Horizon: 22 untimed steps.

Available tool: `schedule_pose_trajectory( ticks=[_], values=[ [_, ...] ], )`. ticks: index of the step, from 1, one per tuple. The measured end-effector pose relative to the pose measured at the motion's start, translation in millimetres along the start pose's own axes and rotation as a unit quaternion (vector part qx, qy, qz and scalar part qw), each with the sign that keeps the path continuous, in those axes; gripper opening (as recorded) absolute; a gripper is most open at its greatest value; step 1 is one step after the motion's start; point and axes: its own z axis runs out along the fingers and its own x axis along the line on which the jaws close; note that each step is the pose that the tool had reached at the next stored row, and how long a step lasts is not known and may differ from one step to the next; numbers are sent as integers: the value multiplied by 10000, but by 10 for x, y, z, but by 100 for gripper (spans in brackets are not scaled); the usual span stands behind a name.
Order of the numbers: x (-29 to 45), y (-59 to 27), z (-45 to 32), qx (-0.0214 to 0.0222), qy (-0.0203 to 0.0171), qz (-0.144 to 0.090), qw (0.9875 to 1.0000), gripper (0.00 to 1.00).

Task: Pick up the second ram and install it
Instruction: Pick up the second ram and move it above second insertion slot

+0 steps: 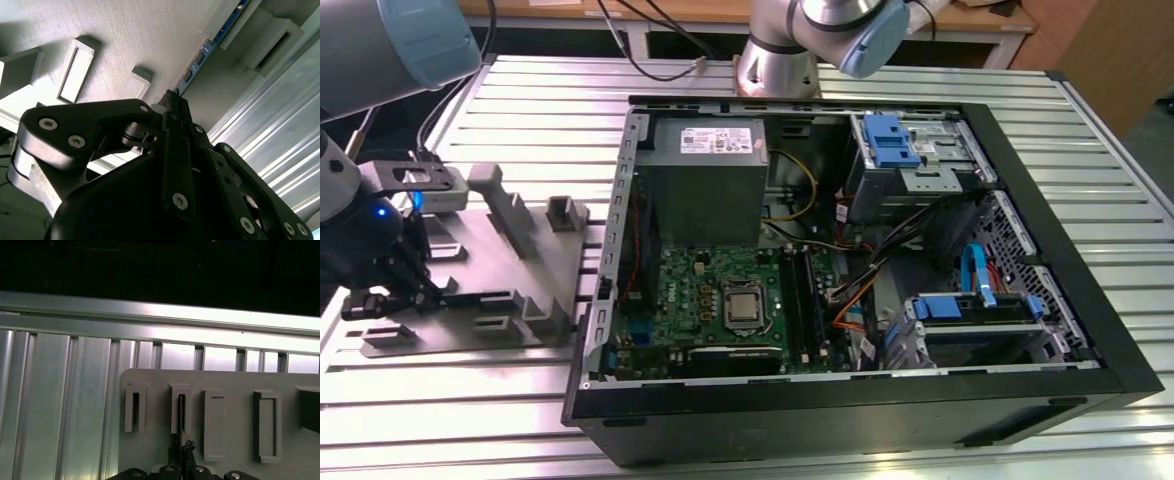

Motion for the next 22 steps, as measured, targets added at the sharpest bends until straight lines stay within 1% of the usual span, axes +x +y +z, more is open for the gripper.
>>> schedule_pose_trajectory(
  ticks=[9, 12, 16, 19, 22],
  values=[
    [0, 0, 2, 0, 0, 0, 10000, 13],
    [0, -1, 5, 7, -1, 172, 9999, 13],
    [0, 0, 4, 9, -2, 186, 9998, 13],
    [-2, 0, -26, 10, -2, 197, 9998, 13],
    [-1, 0, -28, 9, -2, 208, 9998, 13]
  ],
)
